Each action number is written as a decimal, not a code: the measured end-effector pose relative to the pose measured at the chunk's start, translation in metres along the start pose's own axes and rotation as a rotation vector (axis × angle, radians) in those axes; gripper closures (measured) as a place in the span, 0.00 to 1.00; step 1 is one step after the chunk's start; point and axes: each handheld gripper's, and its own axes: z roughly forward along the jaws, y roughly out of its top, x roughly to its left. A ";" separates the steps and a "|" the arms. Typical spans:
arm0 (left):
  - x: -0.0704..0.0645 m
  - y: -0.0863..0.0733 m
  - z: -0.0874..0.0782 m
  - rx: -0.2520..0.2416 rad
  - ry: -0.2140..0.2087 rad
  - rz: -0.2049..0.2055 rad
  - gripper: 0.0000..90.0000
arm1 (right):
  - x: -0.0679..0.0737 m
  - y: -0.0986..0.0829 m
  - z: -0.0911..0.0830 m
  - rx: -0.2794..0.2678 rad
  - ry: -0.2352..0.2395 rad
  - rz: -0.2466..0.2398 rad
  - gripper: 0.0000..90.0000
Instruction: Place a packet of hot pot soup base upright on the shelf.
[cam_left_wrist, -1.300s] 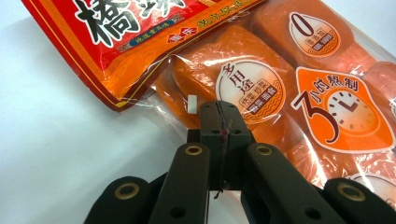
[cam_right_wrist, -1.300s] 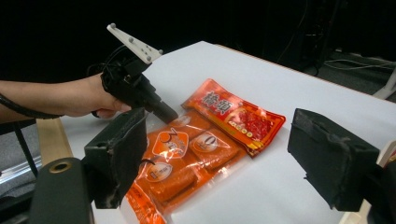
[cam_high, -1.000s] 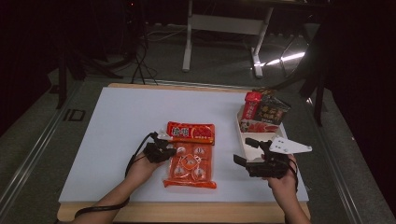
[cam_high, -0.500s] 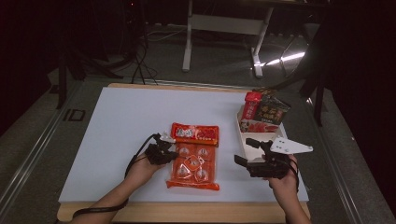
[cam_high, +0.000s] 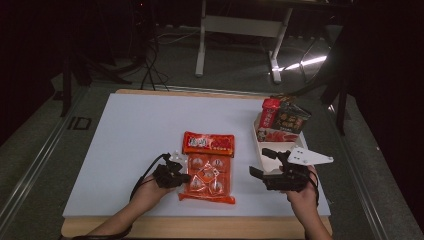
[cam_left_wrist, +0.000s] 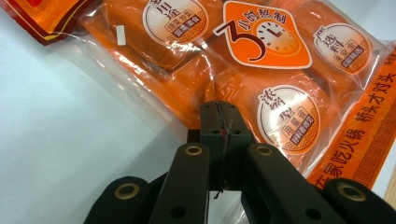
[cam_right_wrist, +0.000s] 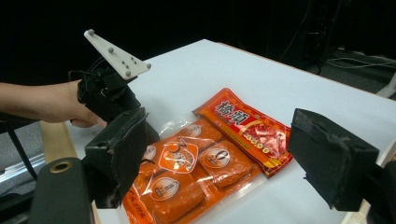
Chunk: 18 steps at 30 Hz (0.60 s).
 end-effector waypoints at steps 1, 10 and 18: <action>0.000 0.000 0.001 -0.002 -0.010 -0.007 1.00 | 0.000 0.000 0.000 0.002 -0.001 -0.003 0.22; -0.007 0.006 0.009 -0.020 -0.030 0.008 1.00 | 0.001 0.000 0.000 0.003 -0.003 -0.004 0.22; 0.007 0.007 -0.001 -0.052 -0.077 -0.046 0.76 | 0.001 -0.001 0.000 0.007 -0.010 -0.013 0.22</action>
